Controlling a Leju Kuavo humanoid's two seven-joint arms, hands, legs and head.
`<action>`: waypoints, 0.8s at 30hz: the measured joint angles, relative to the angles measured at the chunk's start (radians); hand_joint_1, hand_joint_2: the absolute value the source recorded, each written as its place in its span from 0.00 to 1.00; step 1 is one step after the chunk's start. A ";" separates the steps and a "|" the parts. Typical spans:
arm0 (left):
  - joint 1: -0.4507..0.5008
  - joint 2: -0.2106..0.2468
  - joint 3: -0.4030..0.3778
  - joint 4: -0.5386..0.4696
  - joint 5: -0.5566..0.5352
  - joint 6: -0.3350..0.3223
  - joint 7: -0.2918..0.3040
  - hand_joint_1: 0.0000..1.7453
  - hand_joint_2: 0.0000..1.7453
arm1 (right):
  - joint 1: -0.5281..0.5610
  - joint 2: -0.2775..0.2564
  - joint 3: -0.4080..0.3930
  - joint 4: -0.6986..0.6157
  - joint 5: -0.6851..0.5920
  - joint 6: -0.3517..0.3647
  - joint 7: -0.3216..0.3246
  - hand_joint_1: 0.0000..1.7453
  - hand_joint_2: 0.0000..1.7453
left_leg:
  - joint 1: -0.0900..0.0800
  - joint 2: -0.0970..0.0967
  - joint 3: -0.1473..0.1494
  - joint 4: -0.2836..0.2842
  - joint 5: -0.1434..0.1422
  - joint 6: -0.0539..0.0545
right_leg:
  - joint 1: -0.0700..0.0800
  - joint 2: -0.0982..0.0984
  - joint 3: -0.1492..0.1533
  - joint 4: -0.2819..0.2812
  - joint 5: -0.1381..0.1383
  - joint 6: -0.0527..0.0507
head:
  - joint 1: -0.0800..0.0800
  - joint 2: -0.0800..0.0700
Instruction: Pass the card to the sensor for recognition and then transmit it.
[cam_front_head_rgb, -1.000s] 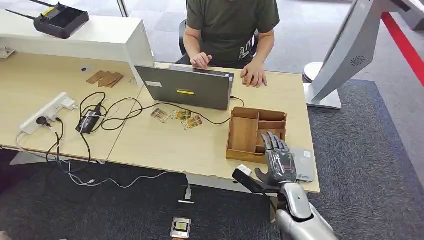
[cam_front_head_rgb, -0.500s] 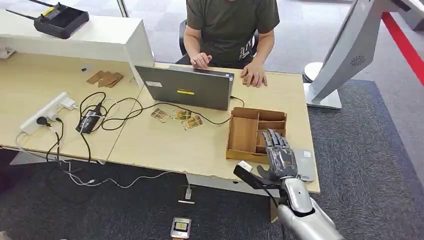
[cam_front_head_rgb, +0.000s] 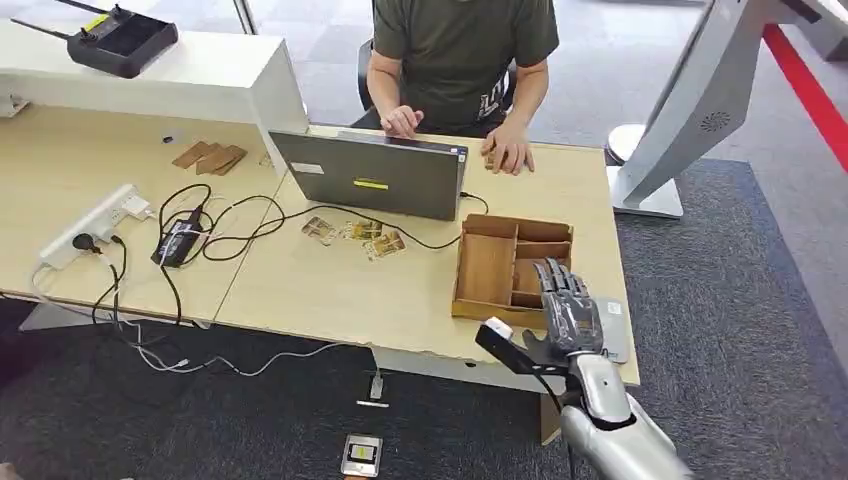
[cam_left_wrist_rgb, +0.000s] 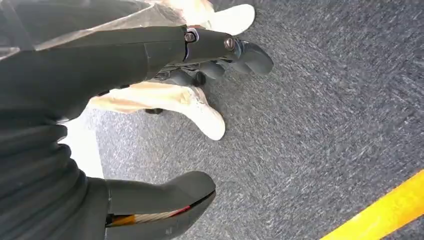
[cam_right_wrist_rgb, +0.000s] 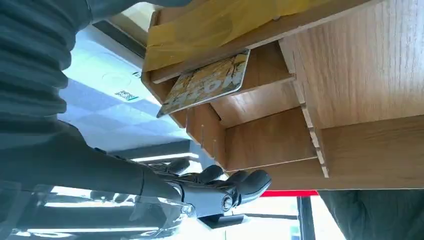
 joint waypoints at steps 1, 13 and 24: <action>0.000 0.000 -0.002 0.000 0.000 0.000 0.000 0.00 1.00 | 0.000 0.000 -0.001 0.000 0.002 0.000 0.000 0.00 1.00 | 0.000 0.000 0.000 0.000 0.000 0.000 | 0.000 0.000 0.000 0.000 0.000 0.000 | 0.000 0.000; -0.001 0.000 -0.011 -0.005 0.001 0.000 0.006 0.00 1.00 | 0.002 -0.003 -0.015 0.000 0.008 0.012 0.000 0.92 1.00 | 0.000 0.000 0.000 0.000 0.000 0.000 | 0.000 0.000 0.000 0.000 0.000 0.000 | 0.000 0.000; -0.003 0.000 -0.019 -0.009 0.001 0.006 0.006 0.00 1.00 | 0.008 -0.004 -0.033 -0.001 0.018 0.050 -0.001 0.95 1.00 | 0.000 0.000 0.000 0.000 0.000 0.000 | 0.000 0.000 0.000 0.000 0.000 0.000 | 0.000 0.000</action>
